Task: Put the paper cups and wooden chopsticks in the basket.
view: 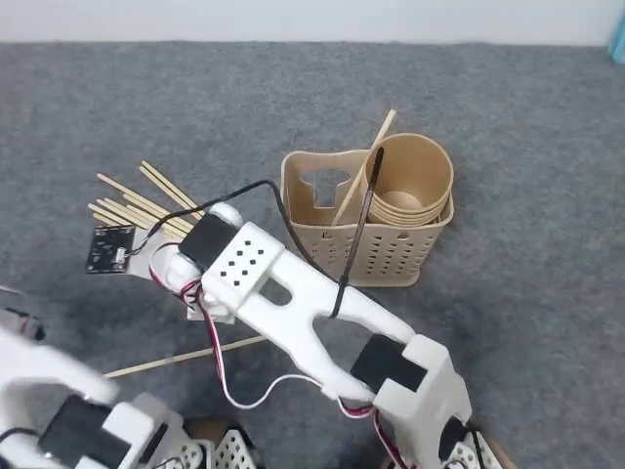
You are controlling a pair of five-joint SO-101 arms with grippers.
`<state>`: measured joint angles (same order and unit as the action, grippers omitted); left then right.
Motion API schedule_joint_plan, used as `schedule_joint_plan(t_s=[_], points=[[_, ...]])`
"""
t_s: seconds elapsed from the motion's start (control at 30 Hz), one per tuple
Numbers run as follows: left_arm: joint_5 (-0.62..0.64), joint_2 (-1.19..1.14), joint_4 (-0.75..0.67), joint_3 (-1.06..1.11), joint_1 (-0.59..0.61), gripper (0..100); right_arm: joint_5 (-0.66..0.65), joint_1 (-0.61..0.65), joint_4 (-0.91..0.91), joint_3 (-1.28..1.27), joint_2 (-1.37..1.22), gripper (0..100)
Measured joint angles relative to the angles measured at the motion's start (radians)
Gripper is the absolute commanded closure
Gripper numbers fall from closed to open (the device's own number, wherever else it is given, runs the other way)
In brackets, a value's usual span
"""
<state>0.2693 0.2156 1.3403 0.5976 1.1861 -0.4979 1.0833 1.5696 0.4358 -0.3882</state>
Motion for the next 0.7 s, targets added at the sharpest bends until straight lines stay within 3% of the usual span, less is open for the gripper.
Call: schedule_joint_plan(t_s=[0.23,0.7], points=[[-0.107,0.0,0.046,0.172,-0.104,85,-0.006,-0.017,0.0,0.0,0.0,77.5],[-0.152,0.015,-0.219,0.416,-0.192,85,-0.057,-0.048,0.028,0.0,0.0,77.5]])
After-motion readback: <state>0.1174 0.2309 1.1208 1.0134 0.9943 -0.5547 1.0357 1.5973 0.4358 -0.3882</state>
